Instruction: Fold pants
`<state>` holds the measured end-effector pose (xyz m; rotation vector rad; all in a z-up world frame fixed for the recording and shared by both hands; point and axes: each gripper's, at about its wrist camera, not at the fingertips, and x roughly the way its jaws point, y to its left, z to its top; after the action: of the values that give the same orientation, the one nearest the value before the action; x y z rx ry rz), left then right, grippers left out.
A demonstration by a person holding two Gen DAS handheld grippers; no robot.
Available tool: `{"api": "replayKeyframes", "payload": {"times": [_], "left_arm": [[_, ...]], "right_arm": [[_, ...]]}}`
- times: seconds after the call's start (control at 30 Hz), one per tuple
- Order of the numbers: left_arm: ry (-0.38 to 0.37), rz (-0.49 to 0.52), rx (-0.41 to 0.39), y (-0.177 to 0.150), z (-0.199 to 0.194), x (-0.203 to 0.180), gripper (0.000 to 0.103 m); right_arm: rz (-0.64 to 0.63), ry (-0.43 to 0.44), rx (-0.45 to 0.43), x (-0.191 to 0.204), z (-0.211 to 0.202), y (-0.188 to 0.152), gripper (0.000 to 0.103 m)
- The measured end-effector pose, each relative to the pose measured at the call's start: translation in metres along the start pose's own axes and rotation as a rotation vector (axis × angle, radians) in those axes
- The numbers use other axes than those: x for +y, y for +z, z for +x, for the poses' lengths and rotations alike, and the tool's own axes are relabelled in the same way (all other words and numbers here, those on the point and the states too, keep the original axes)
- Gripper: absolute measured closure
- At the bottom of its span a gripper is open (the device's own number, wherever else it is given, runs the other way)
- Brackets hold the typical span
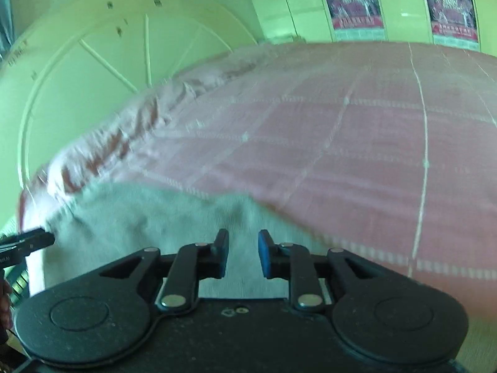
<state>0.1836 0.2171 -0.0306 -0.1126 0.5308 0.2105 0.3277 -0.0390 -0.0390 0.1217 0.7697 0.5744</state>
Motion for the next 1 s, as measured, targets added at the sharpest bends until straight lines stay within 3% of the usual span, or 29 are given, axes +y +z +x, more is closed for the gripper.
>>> {"api": "replayKeyframes", "payload": {"times": [0.1,0.17,0.37,0.47,0.6,0.67,0.77,0.87,1.0], "left_arm": [[0.03,0.034,0.111,-0.018,0.022,-0.007,0.022],[-0.005,0.038,0.079,-0.03,0.016,0.0,0.022],[-0.008,0.089,0.09,-0.032,0.006,-0.007,0.021],[0.013,0.093,0.099,-0.029,0.009,-0.012,0.02],[-0.01,0.062,0.043,-0.022,-0.01,-0.023,0.02],[-0.042,0.056,0.019,-0.024,-0.018,-0.034,0.017],[-0.06,0.091,0.032,-0.031,-0.019,-0.053,0.012],[-0.05,0.134,0.098,-0.042,-0.013,-0.065,0.009],[-0.044,0.135,0.099,-0.046,-0.014,-0.068,0.006]], "right_arm": [[0.012,-0.112,0.05,-0.014,-0.005,-0.026,0.095],[0.049,-0.196,0.005,-0.038,-0.031,-0.039,0.095],[0.269,-0.449,-0.118,-0.151,-0.142,-0.085,0.103],[0.477,-0.556,-0.307,-0.193,-0.227,-0.121,0.087],[0.686,-0.628,-0.562,-0.219,-0.331,-0.184,0.087],[0.813,-0.64,-0.646,-0.229,-0.364,-0.22,0.087],[0.95,-0.591,-0.657,-0.242,-0.374,-0.258,0.087],[1.019,-0.492,-0.662,-0.243,-0.359,-0.275,0.087],[1.069,-0.476,-0.64,-0.247,-0.337,-0.278,0.087]]}}
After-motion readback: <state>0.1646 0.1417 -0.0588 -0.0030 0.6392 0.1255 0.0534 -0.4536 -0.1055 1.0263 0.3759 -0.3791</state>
